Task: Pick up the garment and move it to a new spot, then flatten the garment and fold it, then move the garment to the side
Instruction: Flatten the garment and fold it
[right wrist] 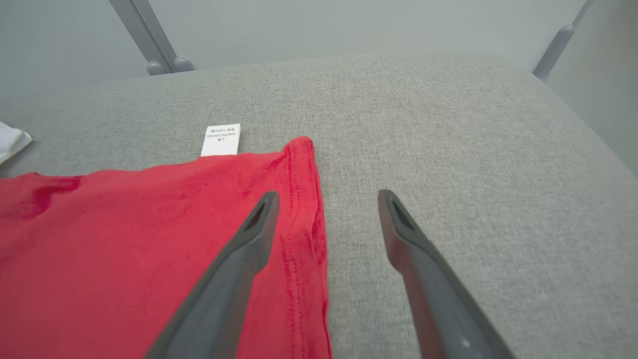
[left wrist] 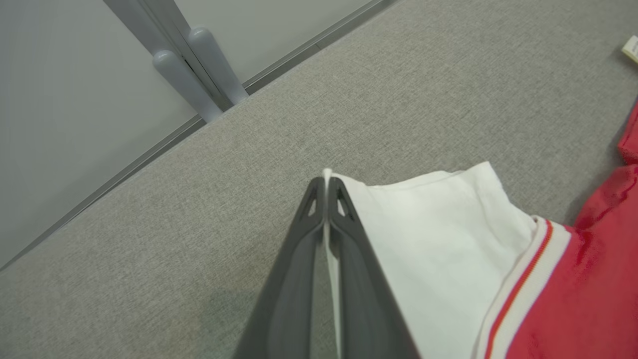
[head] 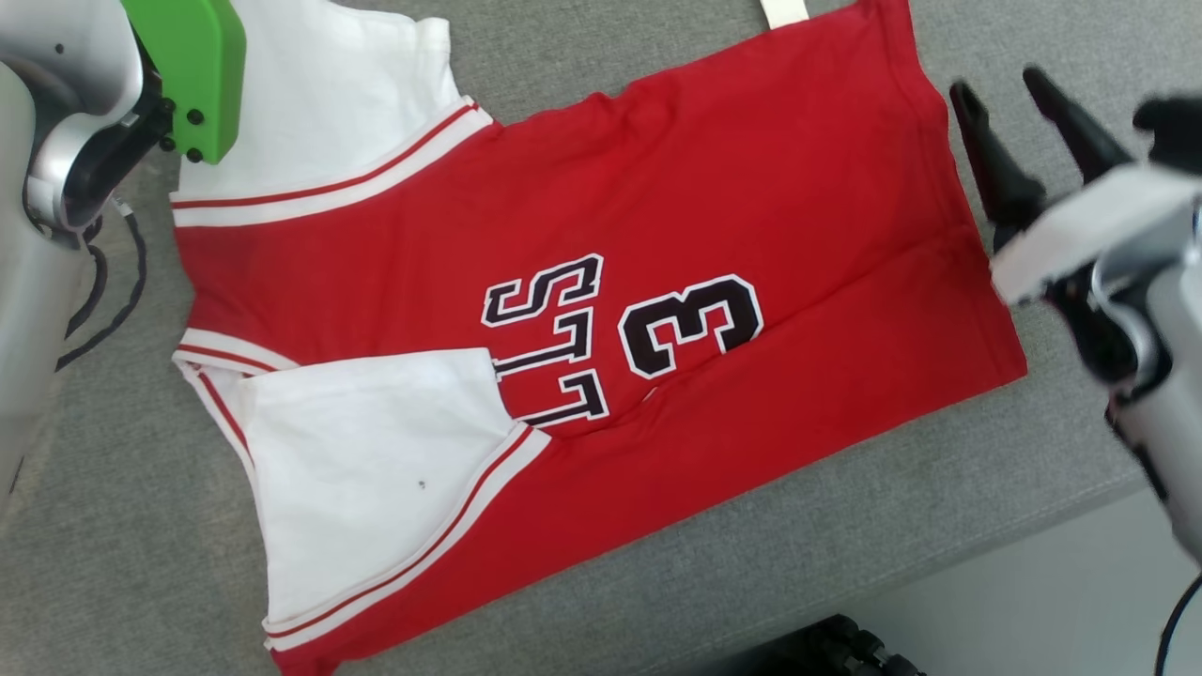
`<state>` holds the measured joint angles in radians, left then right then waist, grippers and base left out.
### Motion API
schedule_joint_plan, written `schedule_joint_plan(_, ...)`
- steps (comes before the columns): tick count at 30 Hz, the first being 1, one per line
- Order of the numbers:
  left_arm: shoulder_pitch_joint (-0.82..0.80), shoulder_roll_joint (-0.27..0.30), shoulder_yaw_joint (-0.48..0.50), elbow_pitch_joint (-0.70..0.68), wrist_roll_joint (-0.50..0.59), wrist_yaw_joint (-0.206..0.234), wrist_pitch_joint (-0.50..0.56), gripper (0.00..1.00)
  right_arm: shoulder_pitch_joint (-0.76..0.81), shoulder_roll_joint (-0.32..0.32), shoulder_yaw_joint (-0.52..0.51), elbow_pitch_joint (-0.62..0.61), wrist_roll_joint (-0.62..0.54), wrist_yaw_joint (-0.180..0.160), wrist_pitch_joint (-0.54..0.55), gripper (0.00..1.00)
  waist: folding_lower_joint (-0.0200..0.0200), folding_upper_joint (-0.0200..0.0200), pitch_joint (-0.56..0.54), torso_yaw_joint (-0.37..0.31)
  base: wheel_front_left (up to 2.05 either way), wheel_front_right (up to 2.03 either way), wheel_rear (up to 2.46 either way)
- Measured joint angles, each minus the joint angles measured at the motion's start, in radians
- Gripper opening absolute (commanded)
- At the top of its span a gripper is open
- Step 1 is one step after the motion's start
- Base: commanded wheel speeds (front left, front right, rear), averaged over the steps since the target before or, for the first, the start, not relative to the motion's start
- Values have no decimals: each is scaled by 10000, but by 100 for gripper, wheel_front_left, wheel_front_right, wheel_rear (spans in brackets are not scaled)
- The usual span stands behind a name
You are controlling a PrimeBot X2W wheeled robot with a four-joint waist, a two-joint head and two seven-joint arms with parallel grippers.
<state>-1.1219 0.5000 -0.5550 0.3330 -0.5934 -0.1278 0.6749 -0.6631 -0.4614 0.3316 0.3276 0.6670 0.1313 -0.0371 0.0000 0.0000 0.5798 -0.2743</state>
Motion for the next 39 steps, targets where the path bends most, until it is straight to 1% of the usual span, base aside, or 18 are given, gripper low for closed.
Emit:
schedule_joint_plan(2,-3,-21,-73,-98,-132,-10,-94,0,-760,42,-52,479,-199,4,941,100,0,0,-89,79,0,0,0)
schedule_joint_plan(4,-5,-42,-232,-205,-203,-10,-176,0,-1538,182,-94,1097,-326,2,2104,100,0,0,-156,216,0,0,0)
schedule_joint_plan(7,-35,-63,-472,-468,-307,-12,-297,0,-2498,518,-127,1965,-587,2,3459,100,0,0,-189,480,0,0,0)
schedule_joint_plan(10,-65,-56,-631,-662,-407,-12,-355,0,-3121,663,-169,2583,-894,2,4109,100,0,0,-171,735,0,0,0)
schedule_joint_plan(14,-79,-38,-727,-723,-489,-12,-435,0,-3612,763,-318,3356,-1273,2,4617,100,1,0,-109,1063,0,0,0)
schedule_joint_plan(20,-79,46,-761,-683,-616,-12,-504,0,-3956,980,-408,3825,-1344,4,5060,100,1,0,-33,1333,0,0,0)
schedule_joint_plan(21,-79,58,-761,-675,-642,-12,-510,0,-3971,986,-426,3885,-1369,4,5118,94,1,0,-27,1338,0,0,0)
schedule_joint_plan(23,-79,63,-771,-662,-646,-12,-512,0,-4008,988,-485,4002,-1521,4,5170,87,0,0,-27,1334,0,0,0)
schedule_joint_plan(25,-79,77,-777,-656,-650,-12,-512,0,-4068,1014,-562,4079,-1611,4,5212,86,0,0,-28,1317,0,0,0)
schedule_joint_plan(26,-79,86,-784,-648,-658,-12,-510,0,-4079,1045,-593,4096,-1664,4,5216,82,0,0,-30,1303,0,0,0)
schedule_joint_plan(27,-80,100,-794,-644,-660,-12,-510,0,-4079,1083,-617,4107,-1691,4,5241,69,0,0,-31,1288,0,0,0)
schedule_joint_plan(28,-81,107,-803,-642,-660,-12,-510,0,-4079,1114,-631,4113,-1697,4,5242,53,1,0,-33,1278,0,0,0)
schedule_joint_plan(30,-94,119,-828,-640,-660,-12,-510,0,-4079,1166,-683,4115,-1747,4,5252,38,0,0,-37,1257,0,0,0)
schedule_joint_plan(31,-108,125,-840,-639,-660,-12,-510,0,-4079,1179,-708,4115,-1756,4,5258,33,0,0,-36,1251,0,0,0)
schedule_joint_plan(32,-119,128,-842,-639,-662,-12,-510,0,-4079,1193,-731,4113,-1760,4,5260,22,0,0,-32,1248,0,0,0)
schedule_joint_plan(33,-125,132,-851,-635,-662,-12,-504,0,-4079,1206,-750,4103,-1760,4,5285,15,0,0,-28,1248,0,0,0)
schedule_joint_plan(34,-129,132,-863,-631,-662,-12,-499,0,-4079,1214,-756,4088,-1760,4,5283,0,1,0,-20,1249,0,0,0)
schedule_joint_plan(39,-227,138,-897,-671,-631,-10,-662,0,-4078,1225,-853,3939,-1762,4,5101,0,0,0,16,1269,0,0,0)
